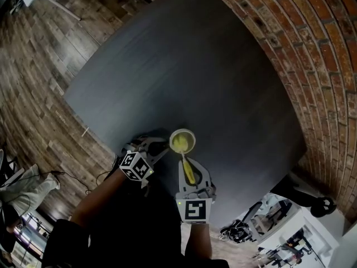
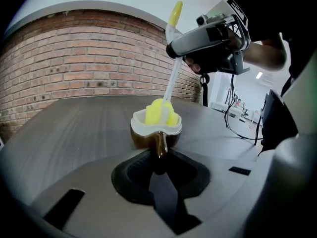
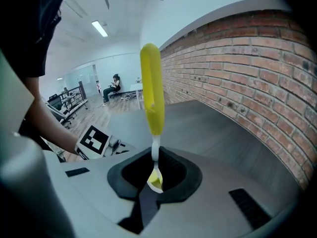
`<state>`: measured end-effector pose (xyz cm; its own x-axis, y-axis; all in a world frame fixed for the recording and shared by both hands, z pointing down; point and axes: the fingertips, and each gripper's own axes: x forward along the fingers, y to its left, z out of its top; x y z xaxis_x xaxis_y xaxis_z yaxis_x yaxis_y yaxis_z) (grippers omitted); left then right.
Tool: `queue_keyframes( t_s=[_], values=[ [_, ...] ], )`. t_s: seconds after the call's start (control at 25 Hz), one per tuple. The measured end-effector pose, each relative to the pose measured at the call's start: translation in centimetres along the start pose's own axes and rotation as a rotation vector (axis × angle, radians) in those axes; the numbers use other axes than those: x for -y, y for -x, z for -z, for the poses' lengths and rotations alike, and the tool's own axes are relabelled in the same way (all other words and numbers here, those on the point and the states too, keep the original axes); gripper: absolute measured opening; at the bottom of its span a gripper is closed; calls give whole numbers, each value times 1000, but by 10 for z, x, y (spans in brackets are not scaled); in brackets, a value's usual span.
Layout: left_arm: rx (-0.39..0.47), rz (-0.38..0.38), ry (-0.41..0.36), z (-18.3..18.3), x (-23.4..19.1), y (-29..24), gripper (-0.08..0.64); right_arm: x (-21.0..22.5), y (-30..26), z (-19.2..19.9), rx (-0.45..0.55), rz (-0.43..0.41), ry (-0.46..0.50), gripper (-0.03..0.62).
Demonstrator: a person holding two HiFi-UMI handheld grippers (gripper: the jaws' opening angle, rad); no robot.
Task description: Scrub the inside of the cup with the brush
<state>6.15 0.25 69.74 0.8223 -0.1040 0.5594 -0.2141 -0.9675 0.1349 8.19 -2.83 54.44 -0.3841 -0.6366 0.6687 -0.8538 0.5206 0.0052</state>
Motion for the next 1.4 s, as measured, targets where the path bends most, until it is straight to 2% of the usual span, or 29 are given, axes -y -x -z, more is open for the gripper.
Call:
queue_keyframes(
  t_s=[0.28, 0.48, 0.8, 0.92, 1.16, 1.4],
  values=[
    [3, -5, -1, 0, 1, 1, 80, 4, 11, 17, -127, 100, 96, 48],
    [5, -5, 2, -1, 1, 1, 80, 10, 12, 16, -132, 149, 132, 49],
    [7, 4, 2, -1, 3, -2, 80, 20, 5, 5, -12, 215, 171, 52],
    [3, 11, 1, 0, 2, -1, 80, 14, -1, -5, 52, 179, 131, 51],
    [-5, 15, 26, 3, 4, -1, 80, 7, 0, -7, 100, 152, 63, 48],
    [20, 0, 96, 4, 4, 2, 81, 5, 17, -9, 165, 154, -9, 48]
  ],
)
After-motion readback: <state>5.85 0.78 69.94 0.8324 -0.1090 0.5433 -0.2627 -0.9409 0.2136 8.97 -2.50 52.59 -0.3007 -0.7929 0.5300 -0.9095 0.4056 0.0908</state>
